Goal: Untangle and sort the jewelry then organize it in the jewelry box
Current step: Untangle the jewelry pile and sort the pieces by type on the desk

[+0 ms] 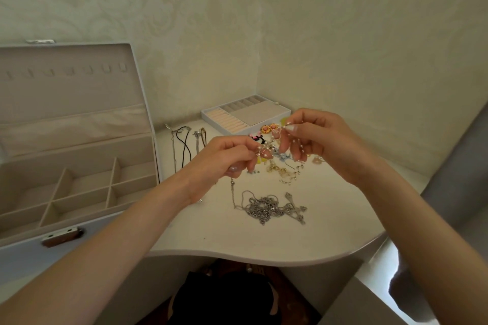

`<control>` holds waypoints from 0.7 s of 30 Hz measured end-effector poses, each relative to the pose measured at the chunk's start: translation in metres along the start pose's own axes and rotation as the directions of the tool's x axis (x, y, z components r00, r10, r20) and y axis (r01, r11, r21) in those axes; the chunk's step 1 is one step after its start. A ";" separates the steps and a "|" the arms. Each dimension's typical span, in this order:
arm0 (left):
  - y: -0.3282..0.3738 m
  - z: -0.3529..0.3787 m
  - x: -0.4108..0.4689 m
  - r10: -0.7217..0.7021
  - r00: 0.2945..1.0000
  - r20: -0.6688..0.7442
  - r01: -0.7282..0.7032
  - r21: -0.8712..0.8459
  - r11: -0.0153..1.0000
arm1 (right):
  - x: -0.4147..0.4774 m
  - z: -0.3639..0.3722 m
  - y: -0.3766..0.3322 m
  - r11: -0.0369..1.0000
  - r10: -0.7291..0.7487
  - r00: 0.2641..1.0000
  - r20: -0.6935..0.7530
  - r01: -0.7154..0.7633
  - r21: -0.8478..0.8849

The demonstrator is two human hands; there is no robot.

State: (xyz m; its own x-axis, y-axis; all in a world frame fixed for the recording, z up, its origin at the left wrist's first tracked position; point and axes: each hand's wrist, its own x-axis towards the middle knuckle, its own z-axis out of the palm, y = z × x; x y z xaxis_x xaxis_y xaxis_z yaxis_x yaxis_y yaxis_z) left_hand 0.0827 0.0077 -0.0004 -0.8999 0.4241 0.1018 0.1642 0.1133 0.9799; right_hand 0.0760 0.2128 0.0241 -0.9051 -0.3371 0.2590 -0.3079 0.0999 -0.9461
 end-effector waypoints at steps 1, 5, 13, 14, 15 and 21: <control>0.000 0.000 0.000 0.002 1.000 0.005 -0.002 -0.007 1.000 | 0.000 0.000 0.001 1.000 0.004 1.000 -0.001 -0.004 -0.006; 0.003 0.002 -0.001 0.025 1.000 0.015 -0.024 -0.013 1.000 | -0.001 0.004 0.002 0.999 0.029 0.999 -0.018 -0.029 -0.018; 0.008 0.006 -0.002 0.037 0.999 0.018 -0.036 -0.034 0.999 | -0.003 0.012 0.006 0.992 0.104 0.985 0.135 -0.112 0.051; 0.008 0.006 -0.002 0.034 0.999 0.005 -0.034 -0.028 0.999 | -0.004 0.012 0.005 0.992 0.105 0.985 0.139 -0.113 0.051; 0.008 0.007 -0.002 0.029 1.000 -0.010 -0.029 -0.023 0.999 | -0.004 0.012 0.005 0.993 0.101 0.985 0.136 -0.109 0.053; 0.005 0.006 -0.001 0.018 0.997 -0.078 -0.021 -0.032 0.999 | -0.003 0.012 0.007 0.995 0.091 0.993 0.080 -0.093 0.019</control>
State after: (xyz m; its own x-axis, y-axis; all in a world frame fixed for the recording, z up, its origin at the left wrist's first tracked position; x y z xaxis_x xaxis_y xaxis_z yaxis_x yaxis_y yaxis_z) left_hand 0.0870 0.0132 0.0030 -0.9254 0.3551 0.1325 0.1698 0.0761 0.9825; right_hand 0.0797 0.2035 0.0144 -0.9031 -0.4006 0.1550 -0.2165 0.1130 -0.9697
